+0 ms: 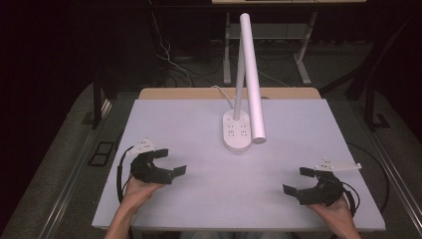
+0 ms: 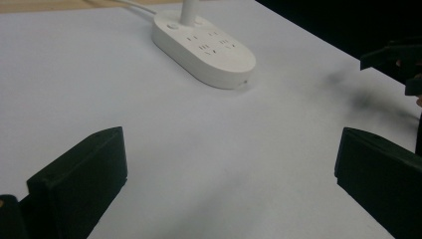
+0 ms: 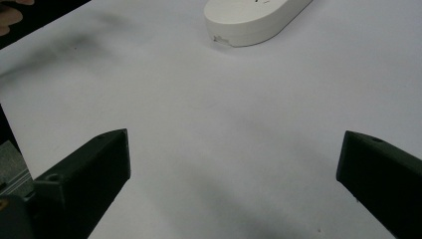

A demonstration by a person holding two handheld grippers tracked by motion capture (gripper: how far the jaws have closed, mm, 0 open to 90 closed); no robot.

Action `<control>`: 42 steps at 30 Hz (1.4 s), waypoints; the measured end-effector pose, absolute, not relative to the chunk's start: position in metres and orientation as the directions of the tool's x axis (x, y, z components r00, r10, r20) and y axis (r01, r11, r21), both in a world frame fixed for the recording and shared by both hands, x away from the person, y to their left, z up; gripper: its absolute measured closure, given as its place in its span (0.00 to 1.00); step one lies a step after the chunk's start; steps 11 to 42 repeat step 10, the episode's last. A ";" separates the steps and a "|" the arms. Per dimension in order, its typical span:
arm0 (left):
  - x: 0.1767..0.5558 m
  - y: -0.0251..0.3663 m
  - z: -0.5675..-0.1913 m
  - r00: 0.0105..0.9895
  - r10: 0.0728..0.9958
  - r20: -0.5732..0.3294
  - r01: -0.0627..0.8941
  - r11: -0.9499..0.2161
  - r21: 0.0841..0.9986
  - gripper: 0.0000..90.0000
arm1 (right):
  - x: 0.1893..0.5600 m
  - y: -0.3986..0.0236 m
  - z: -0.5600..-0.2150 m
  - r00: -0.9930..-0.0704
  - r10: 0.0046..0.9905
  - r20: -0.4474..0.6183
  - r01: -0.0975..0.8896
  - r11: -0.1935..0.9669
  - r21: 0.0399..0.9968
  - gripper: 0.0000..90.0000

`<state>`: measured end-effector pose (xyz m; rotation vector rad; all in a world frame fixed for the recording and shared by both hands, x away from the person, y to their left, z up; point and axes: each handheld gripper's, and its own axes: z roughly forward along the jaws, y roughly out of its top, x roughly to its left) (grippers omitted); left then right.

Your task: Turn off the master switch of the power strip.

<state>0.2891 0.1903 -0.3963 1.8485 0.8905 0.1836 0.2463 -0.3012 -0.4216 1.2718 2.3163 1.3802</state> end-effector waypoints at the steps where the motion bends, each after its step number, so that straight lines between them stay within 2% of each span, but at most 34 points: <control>1: 0.284 0.190 -0.399 0.712 0.650 -0.264 0.490 -0.192 0.850 0.00 | 0.246 -0.301 -0.422 -0.625 0.732 0.271 0.587 0.212 0.781 0.00; 7: 0.274 0.188 -0.411 0.709 0.649 -0.277 0.507 -0.196 0.840 0.00 | 0.247 -0.300 -0.422 -0.627 0.727 0.279 0.592 0.212 0.778 0.00; 42: 0.273 0.189 -0.412 0.708 0.648 -0.279 0.506 -0.190 0.841 0.00 | 0.247 -0.300 -0.422 -0.628 0.726 0.281 0.591 0.210 0.779 0.00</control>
